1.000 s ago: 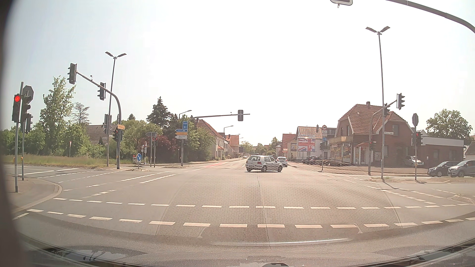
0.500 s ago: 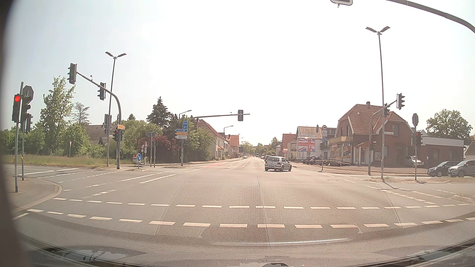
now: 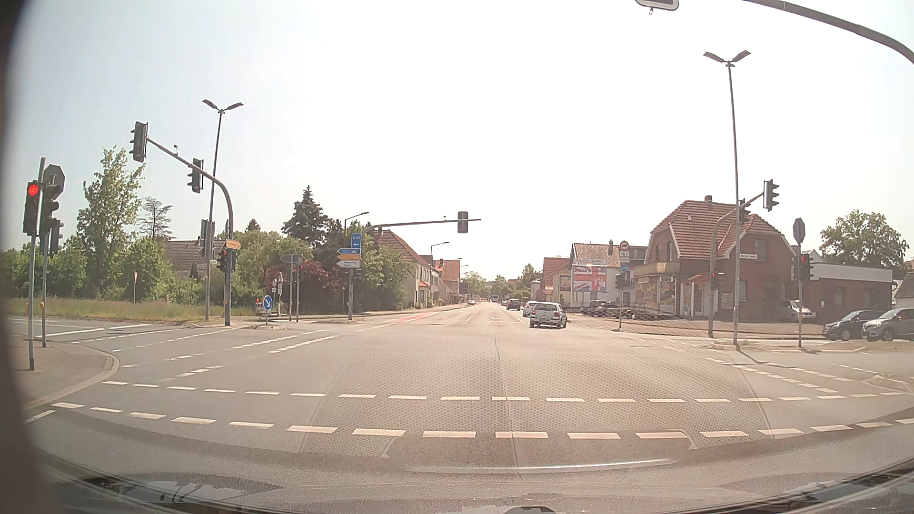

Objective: Follow the waypoints while adhering to traffic rules and regulations

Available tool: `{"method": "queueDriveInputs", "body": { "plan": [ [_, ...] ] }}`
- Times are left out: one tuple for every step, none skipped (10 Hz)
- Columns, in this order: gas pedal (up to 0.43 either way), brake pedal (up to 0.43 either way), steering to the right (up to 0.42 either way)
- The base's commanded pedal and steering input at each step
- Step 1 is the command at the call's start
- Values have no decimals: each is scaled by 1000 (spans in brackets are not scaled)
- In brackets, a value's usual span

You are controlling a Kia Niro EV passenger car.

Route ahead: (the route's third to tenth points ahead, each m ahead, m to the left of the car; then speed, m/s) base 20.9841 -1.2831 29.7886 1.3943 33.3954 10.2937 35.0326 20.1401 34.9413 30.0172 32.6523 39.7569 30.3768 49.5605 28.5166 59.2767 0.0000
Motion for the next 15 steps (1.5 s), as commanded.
{"method": "queueDriveInputs", "body": {
  "plan": [
    [0, 262, 19],
    [0, 262, 19],
    [0, 262, 19],
    [0, 262, 19],
    [0, 262, 19],
    [0, 262, 19],
    [0, 262, 19],
    [0, 262, 19],
    [0, 262, 19],
    [0, 262, 19],
    [0, 262, 19],
    [0, 262, 19],
    [0, 262, 19],
    [0, 262, 19],
    [0, 262, 19]
  ]
}}
